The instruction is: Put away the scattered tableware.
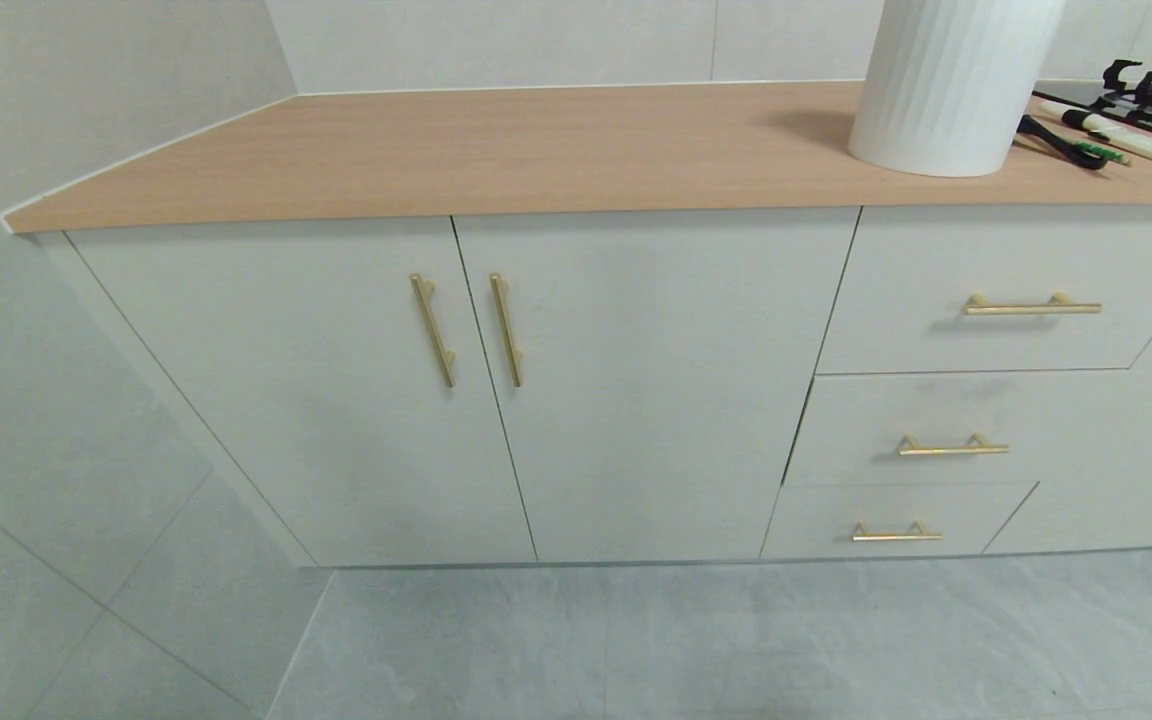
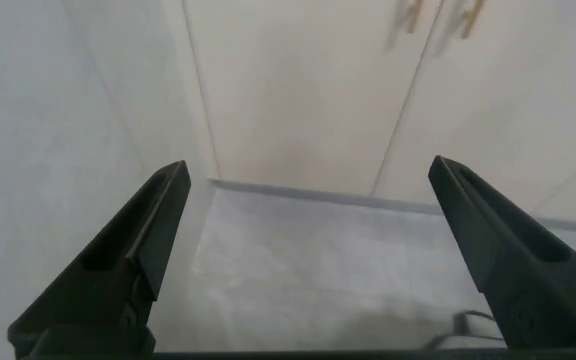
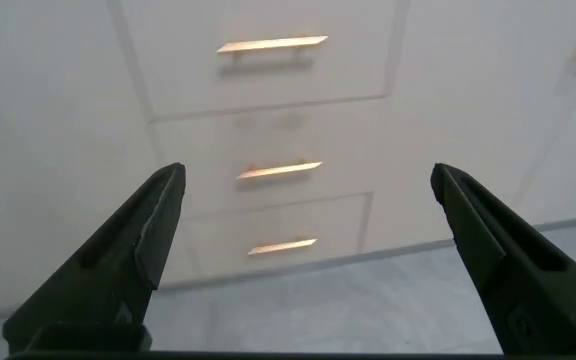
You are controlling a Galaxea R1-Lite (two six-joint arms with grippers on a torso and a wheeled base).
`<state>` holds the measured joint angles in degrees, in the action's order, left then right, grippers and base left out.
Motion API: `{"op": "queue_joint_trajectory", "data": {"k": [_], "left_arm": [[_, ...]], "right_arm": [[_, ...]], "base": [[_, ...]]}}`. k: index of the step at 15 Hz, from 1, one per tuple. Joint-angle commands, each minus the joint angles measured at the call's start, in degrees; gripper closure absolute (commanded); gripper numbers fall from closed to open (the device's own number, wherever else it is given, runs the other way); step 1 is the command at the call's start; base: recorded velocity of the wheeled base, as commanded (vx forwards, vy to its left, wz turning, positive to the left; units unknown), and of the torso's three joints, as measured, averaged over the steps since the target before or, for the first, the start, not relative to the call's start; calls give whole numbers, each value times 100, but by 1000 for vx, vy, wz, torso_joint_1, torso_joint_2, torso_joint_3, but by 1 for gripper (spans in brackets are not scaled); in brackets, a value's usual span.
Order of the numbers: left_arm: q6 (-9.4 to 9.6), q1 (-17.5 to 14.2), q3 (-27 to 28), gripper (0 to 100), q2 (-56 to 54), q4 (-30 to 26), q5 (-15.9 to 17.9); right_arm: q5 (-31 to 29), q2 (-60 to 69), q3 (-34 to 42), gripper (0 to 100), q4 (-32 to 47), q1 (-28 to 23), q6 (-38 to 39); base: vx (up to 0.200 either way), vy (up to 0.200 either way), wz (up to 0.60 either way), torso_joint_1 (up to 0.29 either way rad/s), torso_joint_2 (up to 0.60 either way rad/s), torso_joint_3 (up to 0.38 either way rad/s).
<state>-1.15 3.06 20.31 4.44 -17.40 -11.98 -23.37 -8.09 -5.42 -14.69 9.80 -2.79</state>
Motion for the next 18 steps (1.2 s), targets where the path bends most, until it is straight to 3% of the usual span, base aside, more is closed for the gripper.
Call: {"op": "queue_joint_trajectory", "data": {"k": [1, 2, 4, 5, 7, 8, 9, 10, 12, 14, 17, 18], "left_arm": [[273, -332, -440, 0, -444, 26, -155], [255, -332, -677, 0, -444, 87, -349], [264, -332, -1258, 0, -444, 483, -357], [246, -332, -1662, 0, -444, 1256, -217], [141, -332, -2031, 0, -444, 1977, 425], [-8, -332, -2031, 0, -444, 1942, 566], [-44, -332, -2031, 0, -444, 1907, 724], [79, -332, -2031, 0, -444, 1854, 891], [123, -332, -2031, 0, -444, 1757, 1128], [123, -324, -2031, 0, -444, 1757, 1128], [255, -324, -2031, 0, -444, 1748, 1146], [220, -324, -2031, 0, -444, 1748, 1146]], "right_arm": [[-62, 229, 437, 0, -87, -444, -20], [-10, 484, 542, 0, 63, -901, -20], [69, 713, 542, 0, 898, -1024, 7], [-54, 730, 542, 0, 1091, -1033, 95], [-19, 801, 542, 0, 1179, -1024, 112], [25, 792, 542, 0, 1179, -1015, 103], [263, 801, 542, 0, 1179, -1006, 86], [667, 801, 542, 0, 1170, -1006, 33], [1194, 801, 542, 0, 1153, -1006, -195], [2583, 792, 542, 0, 1574, -998, -169], [2469, 801, 542, 0, 1469, -998, 86], [2451, 801, 542, 0, 1469, -998, 95]], "base": [[0, 0, 0, 0, 0, 0], [0, 0, 0, 0, 0, 0], [0, 0, 0, 0, 0, 0], [0, 0, 0, 0, 0, 0], [0, 0, 0, 0, 0, 0], [0, 0, 0, 0, 0, 0], [0, 0, 0, 0, 0, 0], [0, 0, 0, 0, 0, 0], [0, 0, 0, 0, 0, 0], [0, 0, 0, 0, 0, 0], [0, 0, 0, 0, 0, 0], [0, 0, 0, 0, 0, 0]]}}
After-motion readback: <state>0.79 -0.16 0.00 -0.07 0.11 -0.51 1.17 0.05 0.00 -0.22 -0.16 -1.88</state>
